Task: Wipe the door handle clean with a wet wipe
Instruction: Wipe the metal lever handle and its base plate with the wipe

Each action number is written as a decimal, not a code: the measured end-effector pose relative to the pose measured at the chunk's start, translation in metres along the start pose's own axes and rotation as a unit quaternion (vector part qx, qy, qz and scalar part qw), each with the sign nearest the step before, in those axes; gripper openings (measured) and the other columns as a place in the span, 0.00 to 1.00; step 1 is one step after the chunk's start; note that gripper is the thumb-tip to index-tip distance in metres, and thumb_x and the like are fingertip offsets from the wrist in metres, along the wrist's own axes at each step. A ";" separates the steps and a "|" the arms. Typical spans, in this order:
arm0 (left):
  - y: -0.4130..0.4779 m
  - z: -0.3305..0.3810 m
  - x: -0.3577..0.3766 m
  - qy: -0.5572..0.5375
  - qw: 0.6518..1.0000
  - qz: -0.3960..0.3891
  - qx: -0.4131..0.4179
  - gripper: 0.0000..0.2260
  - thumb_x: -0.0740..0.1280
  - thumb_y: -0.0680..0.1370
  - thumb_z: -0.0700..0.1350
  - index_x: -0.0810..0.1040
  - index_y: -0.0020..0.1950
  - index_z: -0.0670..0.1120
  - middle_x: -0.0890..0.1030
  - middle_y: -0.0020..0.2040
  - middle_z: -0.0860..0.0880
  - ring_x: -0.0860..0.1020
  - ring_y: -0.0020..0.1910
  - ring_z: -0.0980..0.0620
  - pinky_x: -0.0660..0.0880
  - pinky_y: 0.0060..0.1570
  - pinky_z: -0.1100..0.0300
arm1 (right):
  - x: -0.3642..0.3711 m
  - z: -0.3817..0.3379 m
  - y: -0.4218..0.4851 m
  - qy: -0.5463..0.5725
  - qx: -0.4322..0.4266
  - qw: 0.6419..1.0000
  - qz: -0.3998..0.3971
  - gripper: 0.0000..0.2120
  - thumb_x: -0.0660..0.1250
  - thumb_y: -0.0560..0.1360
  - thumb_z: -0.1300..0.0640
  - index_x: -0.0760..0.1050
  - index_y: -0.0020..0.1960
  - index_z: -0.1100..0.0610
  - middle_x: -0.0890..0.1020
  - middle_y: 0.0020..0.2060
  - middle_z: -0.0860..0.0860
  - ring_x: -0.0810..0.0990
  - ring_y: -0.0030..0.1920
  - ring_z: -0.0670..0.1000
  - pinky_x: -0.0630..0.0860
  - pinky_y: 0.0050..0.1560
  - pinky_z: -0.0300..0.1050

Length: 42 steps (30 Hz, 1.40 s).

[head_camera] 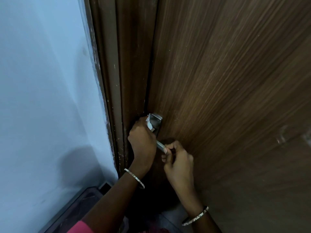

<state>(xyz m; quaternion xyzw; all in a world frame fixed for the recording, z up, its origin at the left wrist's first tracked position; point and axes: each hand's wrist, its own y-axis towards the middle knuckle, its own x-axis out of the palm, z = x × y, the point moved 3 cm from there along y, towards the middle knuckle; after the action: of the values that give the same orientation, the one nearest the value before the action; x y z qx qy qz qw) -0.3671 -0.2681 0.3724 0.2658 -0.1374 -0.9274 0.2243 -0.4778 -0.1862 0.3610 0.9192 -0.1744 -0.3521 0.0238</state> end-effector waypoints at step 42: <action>-0.047 -0.061 0.045 -0.441 0.690 -0.211 -0.533 0.09 0.67 0.78 0.36 0.83 0.56 0.44 0.85 0.45 0.49 0.82 0.41 0.56 0.78 0.36 0.65 | 0.008 0.022 -0.003 0.147 0.013 0.989 0.011 0.05 0.67 0.80 0.60 0.80 0.49 0.51 0.87 0.43 0.43 0.87 0.40 0.43 0.86 0.42 0.53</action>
<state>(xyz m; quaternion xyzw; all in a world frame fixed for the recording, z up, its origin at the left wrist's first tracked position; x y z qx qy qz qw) -0.3837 -0.2582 0.2858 -0.3162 0.3567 -0.8782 0.0400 -0.4858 -0.1843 0.3386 0.9593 -0.1840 -0.2102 0.0413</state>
